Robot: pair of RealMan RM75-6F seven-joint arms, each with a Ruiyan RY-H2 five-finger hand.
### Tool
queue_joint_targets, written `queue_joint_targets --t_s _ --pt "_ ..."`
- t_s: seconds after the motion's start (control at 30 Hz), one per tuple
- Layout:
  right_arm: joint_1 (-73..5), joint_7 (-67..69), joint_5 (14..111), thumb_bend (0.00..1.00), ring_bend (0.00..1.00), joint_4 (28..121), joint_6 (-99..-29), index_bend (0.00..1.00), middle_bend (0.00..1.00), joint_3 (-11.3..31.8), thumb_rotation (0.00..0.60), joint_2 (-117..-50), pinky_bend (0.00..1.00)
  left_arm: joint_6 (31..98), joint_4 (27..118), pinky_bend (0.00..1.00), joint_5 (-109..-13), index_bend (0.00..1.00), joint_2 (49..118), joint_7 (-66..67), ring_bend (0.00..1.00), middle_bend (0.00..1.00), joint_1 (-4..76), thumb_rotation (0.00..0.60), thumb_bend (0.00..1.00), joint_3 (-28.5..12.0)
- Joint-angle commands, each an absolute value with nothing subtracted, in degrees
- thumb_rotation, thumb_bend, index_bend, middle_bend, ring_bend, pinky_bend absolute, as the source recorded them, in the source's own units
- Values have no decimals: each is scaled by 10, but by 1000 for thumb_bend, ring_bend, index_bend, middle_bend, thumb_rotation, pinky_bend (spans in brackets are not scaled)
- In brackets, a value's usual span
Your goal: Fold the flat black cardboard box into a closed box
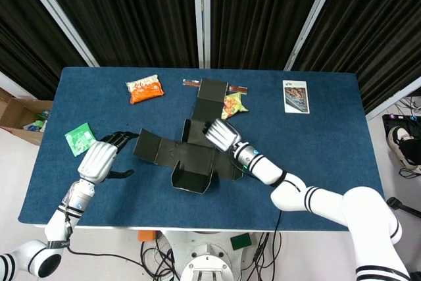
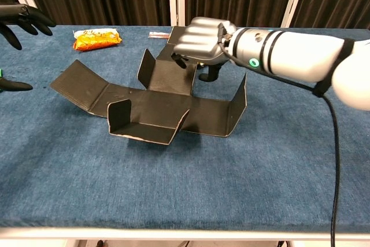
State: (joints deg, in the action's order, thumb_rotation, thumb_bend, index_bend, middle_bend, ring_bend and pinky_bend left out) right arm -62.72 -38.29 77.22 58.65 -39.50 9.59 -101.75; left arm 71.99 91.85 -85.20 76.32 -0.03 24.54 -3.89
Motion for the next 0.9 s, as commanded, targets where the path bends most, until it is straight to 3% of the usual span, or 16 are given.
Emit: queue_joint_targets --t_s 0.03,0.2,0.47,0.67,0.73,0.83,0.9 --pt "-645 -393 781 533 791 570 -398 639 518 97 600 -1035 1000 722 916 345 -854 192 762 -4 198 227 244 600 0 -39" --pt "-649 -429 778 578 807 608 -415 705 628 101 600 -1021 1000 730 915 345 -859 192 759 -12 197 227 239 600 0 -37" --pt "-621 -586 660 576 805 741 -452 709 649 109 600 -991 1000 738 908 345 -869 192 759 -27 197 227 235 600 0 -34" --pt "-610 -591 635 543 798 769 -462 702 618 85 600 -989 1000 741 904 345 -875 192 760 -34 197 226 232 600 0 -31" --pt "-603 -584 630 441 792 769 -471 580 522 79 600 -992 1000 739 903 345 -875 192 760 -35 197 225 232 600 0 -30" --pt "-582 -565 613 170 787 787 -500 204 275 78 600 -997 1000 735 901 345 -874 192 759 -35 190 219 232 600 0 -29" --pt "-560 -534 592 82 784 814 -522 32 146 86 600 -991 1000 734 899 345 -874 192 759 -34 188 216 232 599 0 -28"
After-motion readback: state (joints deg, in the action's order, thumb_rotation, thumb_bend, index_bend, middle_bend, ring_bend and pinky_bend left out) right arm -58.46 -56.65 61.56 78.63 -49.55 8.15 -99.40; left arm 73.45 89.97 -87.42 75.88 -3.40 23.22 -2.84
